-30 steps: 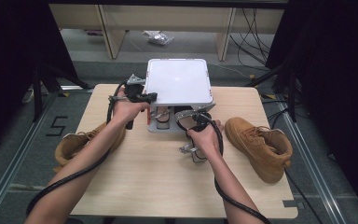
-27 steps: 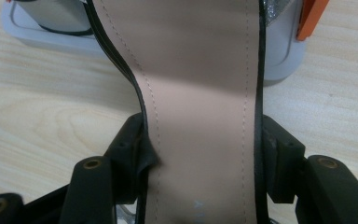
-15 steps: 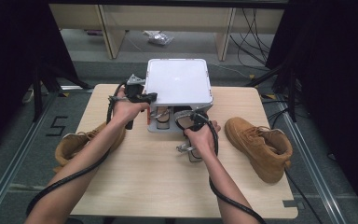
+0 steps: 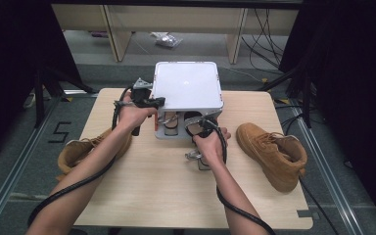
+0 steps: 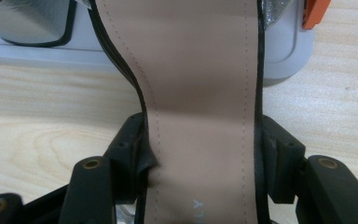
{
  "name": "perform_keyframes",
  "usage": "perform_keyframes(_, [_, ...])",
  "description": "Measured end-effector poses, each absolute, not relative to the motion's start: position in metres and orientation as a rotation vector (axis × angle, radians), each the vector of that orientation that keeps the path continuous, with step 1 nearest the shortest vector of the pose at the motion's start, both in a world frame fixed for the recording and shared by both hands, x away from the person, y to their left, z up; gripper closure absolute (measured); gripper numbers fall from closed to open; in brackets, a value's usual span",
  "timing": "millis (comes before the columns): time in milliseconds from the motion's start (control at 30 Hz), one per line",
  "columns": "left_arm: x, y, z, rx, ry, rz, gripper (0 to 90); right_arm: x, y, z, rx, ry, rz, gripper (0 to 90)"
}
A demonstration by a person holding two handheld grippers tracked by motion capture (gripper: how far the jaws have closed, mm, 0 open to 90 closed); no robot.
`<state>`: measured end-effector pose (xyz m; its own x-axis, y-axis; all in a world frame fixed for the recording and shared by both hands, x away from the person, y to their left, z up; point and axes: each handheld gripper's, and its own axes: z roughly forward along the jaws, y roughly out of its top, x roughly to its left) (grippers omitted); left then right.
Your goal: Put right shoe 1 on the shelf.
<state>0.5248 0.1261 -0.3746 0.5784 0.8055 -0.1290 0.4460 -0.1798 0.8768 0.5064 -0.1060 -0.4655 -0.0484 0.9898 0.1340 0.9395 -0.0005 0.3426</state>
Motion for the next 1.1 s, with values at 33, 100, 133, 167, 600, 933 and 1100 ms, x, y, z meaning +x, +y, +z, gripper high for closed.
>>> perform_keyframes(33, [0.525, 0.126, -0.375, 1.815, 1.023, 0.452, 89.6, 0.505, -0.101, -0.468, 2.116, 2.048, 0.564, 43.4])
perform_keyframes(100, [0.525, 0.126, -0.375, 1.816, 1.022, 0.453, 89.6, 0.507, -0.105, -0.467, 2.08, 2.125, 0.52, 43.3])
perform_keyframes(133, [0.525, 0.126, -0.375, 1.817, 1.022, 0.453, 89.6, 0.507, -0.106, -0.469, 2.066, 2.119, 0.505, 43.2])
perform_keyframes(167, [0.525, 0.126, -0.374, 1.818, 1.022, 0.455, 89.6, 0.507, -0.107, -0.47, 2.046, 2.137, 0.499, 43.1])
perform_keyframes(600, [0.524, 0.127, -0.375, 1.816, 1.025, 0.455, 89.6, 0.492, -0.116, -0.448, 1.924, 2.202, 0.619, 30.8])
perform_keyframes(933, [0.524, 0.127, -0.375, 1.815, 1.028, 0.458, 89.6, 0.46, -0.151, -0.421, 1.788, 2.183, 0.772, 47.4])
perform_keyframes(1100, [0.524, 0.127, -0.376, 1.804, 1.026, 0.454, 89.6, 0.446, -0.166, -0.414, 1.766, 2.191, 0.817, 63.7])
